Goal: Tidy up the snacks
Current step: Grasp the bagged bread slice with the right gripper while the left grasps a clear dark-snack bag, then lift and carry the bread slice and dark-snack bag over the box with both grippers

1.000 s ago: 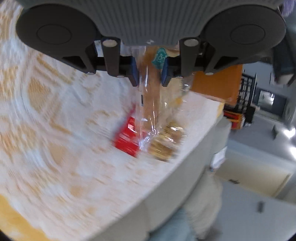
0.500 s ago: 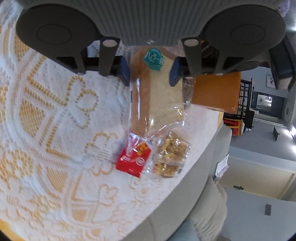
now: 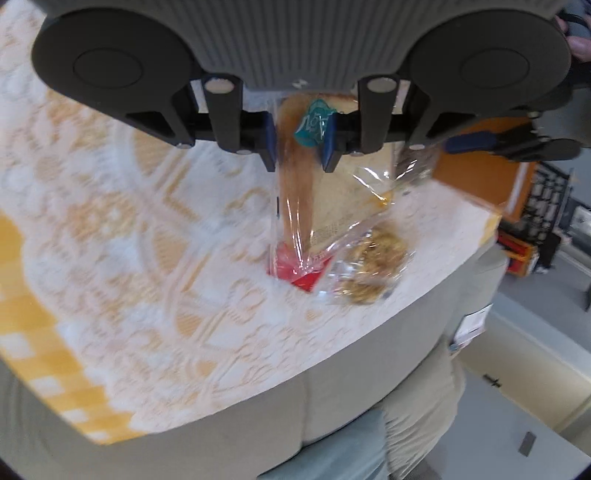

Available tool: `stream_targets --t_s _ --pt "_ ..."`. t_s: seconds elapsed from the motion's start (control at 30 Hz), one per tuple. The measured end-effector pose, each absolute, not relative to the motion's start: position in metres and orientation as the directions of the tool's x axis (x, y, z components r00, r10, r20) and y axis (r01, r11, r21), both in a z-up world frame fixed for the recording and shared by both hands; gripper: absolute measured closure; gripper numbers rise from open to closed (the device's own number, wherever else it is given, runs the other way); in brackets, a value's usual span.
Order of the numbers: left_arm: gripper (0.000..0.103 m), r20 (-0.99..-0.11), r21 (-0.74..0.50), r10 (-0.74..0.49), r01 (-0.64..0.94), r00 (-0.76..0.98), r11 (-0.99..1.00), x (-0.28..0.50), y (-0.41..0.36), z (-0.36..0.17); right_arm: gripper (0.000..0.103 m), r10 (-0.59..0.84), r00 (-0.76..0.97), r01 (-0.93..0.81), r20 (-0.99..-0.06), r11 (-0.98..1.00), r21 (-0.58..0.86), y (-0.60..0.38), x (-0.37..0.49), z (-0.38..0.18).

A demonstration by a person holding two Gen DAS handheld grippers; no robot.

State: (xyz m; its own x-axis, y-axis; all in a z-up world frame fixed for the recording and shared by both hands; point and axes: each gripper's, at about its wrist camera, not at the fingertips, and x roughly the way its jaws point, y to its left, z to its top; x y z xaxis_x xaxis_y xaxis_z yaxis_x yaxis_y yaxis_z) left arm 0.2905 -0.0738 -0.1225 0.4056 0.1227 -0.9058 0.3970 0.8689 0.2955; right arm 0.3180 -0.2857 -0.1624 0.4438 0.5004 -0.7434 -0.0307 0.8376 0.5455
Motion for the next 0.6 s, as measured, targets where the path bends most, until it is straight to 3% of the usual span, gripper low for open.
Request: stream_targets --t_s 0.47,0.6 --pt "0.046 -0.885 0.444 0.314 0.422 0.344 0.79 0.323 -0.081 -0.164 0.08 0.487 0.429 -0.051 -0.761 0.854 0.518 -0.279 0.322 -0.166" --pt "0.045 -0.876 0.466 0.335 0.432 0.347 0.772 0.323 -0.083 -0.166 0.072 0.489 0.422 -0.043 -0.764 0.852 0.521 -0.279 0.323 -0.167"
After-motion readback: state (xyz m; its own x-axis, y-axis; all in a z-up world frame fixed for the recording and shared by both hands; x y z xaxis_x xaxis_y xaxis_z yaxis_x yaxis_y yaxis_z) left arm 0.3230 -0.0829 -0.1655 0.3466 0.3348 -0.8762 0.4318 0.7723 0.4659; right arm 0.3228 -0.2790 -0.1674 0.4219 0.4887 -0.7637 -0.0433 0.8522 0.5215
